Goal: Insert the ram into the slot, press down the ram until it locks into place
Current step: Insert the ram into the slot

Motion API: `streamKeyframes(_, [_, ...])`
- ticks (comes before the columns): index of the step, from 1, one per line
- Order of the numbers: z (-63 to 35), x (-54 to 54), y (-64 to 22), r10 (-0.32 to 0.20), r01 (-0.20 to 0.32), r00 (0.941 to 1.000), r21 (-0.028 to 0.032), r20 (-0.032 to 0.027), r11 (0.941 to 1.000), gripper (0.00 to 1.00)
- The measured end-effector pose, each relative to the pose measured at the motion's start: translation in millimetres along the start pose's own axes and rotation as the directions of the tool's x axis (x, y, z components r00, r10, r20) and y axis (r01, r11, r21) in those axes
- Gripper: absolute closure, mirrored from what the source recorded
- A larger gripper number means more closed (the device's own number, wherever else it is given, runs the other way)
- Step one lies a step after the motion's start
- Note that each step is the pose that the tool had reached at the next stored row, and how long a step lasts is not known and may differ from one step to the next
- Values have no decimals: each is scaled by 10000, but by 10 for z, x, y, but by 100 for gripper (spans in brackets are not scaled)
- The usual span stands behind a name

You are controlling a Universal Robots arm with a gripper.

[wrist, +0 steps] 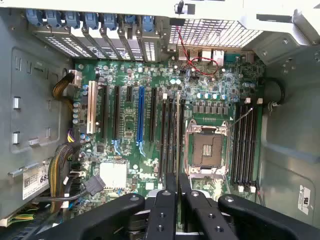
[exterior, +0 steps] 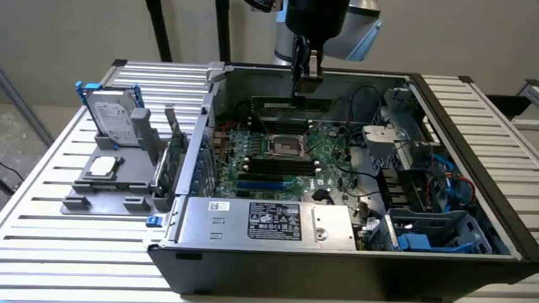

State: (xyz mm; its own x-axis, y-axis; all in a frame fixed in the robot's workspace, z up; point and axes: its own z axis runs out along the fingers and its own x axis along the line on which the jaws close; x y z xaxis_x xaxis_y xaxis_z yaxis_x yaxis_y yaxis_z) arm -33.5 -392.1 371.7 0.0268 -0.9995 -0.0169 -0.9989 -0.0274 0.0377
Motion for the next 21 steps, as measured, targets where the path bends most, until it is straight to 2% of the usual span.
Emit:
streamKeyframes(13, [5, 0, 0, 2, -2, 10000, 0, -1, 10000, 87])
streamKeyframes(21, [126, 2, 5, 159, -159, 9999, 6, -20, 9999, 87])
